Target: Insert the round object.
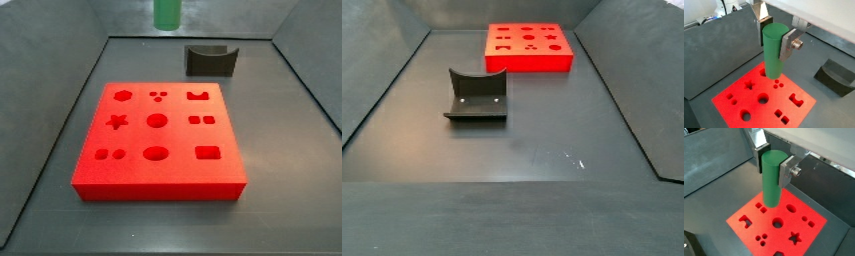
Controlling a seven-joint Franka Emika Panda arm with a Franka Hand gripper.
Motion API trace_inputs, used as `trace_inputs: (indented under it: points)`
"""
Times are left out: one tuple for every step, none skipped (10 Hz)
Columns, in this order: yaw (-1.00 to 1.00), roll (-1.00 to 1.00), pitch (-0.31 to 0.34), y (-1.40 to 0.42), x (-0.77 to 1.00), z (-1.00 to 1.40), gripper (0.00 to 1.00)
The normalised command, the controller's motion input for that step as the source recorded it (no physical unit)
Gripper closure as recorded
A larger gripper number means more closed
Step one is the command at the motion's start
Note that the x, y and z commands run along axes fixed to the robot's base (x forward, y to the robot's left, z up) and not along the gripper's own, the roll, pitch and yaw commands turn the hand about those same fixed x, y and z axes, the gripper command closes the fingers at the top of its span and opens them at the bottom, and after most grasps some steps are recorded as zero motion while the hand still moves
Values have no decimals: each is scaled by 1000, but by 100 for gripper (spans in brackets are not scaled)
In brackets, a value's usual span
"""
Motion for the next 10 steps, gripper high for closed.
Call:
trace_inputs:
  points:
    - [0, -21, 0, 31, 0, -31, 100]
    - [0, -44, 0, 0, 17, -163, 100]
    - [0, -134, -80, 0, 11, -397, 100]
    - [0, -197, -156, 0, 0, -634, 100]
    - [0, -197, -150, 0, 31, -651, 100]
    - [0, -187, -150, 0, 46, -666, 100]
    - [0, -189, -151, 0, 43, -666, 100]
    - [0, -164, -177, 0, 0, -657, 100]
    - [0, -41, -171, -151, 0, -563, 100]
    - [0, -29, -183, -143, 0, -583, 100]
